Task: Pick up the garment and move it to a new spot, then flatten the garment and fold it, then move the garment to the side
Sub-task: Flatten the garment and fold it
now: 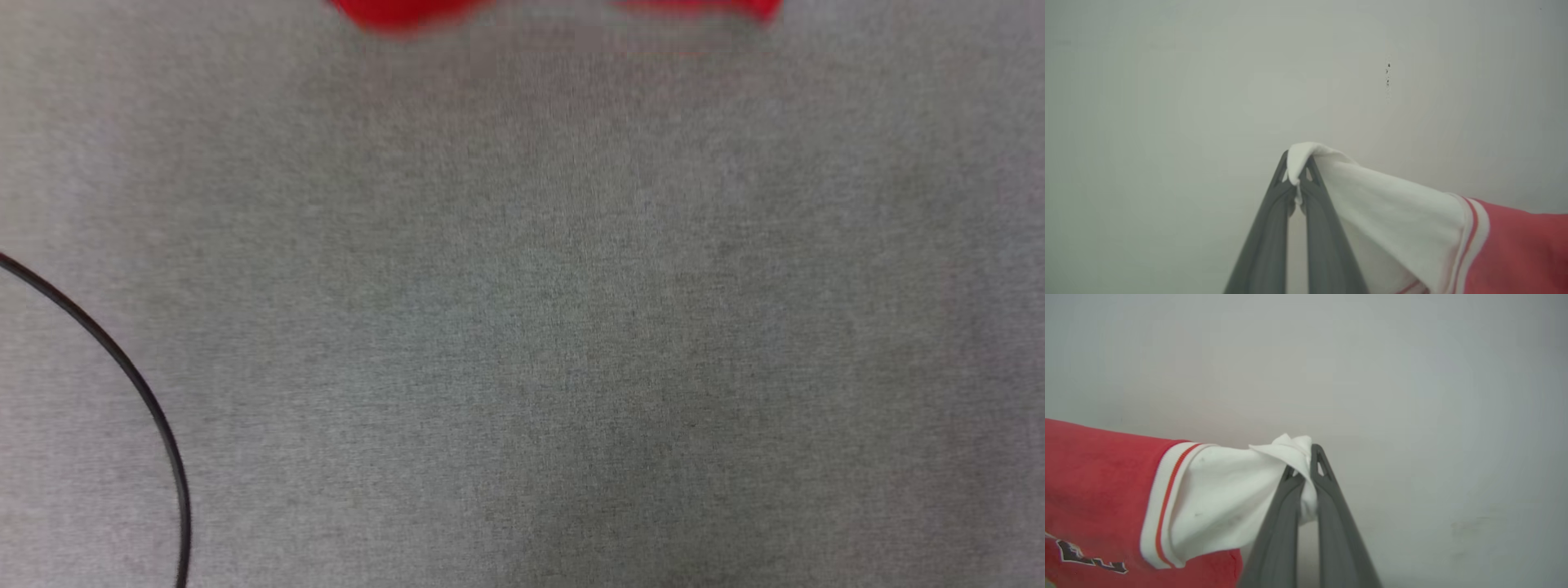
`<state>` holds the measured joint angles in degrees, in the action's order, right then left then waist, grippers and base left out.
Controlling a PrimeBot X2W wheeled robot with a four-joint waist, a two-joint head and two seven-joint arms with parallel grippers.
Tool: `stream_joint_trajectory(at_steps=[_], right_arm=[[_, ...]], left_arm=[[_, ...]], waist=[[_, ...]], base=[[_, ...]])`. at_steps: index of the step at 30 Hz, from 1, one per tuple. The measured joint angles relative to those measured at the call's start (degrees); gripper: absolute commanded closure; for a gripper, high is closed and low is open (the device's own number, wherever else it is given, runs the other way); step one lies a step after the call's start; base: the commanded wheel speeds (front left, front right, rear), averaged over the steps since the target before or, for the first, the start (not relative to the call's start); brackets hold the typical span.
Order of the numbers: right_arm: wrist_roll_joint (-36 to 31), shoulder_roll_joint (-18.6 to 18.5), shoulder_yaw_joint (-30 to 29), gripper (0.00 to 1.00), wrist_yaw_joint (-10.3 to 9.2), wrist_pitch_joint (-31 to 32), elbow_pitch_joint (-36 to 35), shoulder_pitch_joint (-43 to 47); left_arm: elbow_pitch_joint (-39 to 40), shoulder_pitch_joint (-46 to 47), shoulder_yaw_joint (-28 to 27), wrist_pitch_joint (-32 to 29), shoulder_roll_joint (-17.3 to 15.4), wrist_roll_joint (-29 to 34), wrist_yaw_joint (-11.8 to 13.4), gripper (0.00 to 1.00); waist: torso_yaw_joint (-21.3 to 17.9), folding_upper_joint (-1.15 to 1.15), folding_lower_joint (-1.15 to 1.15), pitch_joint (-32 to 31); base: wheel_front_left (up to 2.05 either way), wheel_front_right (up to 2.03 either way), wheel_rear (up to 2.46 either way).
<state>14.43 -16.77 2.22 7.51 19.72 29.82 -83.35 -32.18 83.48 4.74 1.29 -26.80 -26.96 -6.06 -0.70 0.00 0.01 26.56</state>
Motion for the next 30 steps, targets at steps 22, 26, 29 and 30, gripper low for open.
stream_joint_trajectory(at_steps=[22,26,29,30], right_arm=[[4.9,2.5,11.0,1.0,0.0,-10.2,20.0,-3.3],[8.3,2.4,12.9,1.0,0.0,-12.6,22.3,3.5],[11.2,2.4,14.2,1.0,0.0,-14.7,22.7,9.9],[11.8,2.1,14.9,1.0,0.0,-15.3,22.5,11.9]], left_arm=[[-13.0,-5.0,6.1,5.1,1.1,-6.7,-1.3,1.0],[-14.2,-12.6,7.9,7.2,1.3,-10.1,-1.4,1.0],[-14.5,-19.4,9.0,8.9,0.7,-12.5,-1.4,1.0],[-14.5,-21.8,9.4,9.5,0.5,-13.0,-1.4,1.0]], waist=[[0.2,0.0,0.0,6.0],[0.2,0.0,0.0,3.4],[0.1,0.0,-0.01,0.6],[0.1,0.0,-0.01,-0.4]], base=[[0.0,0.0,0.0],[0.0,0.0,0.0],[0.0,0.0,0.0],[0.0,0.0,0.0]])
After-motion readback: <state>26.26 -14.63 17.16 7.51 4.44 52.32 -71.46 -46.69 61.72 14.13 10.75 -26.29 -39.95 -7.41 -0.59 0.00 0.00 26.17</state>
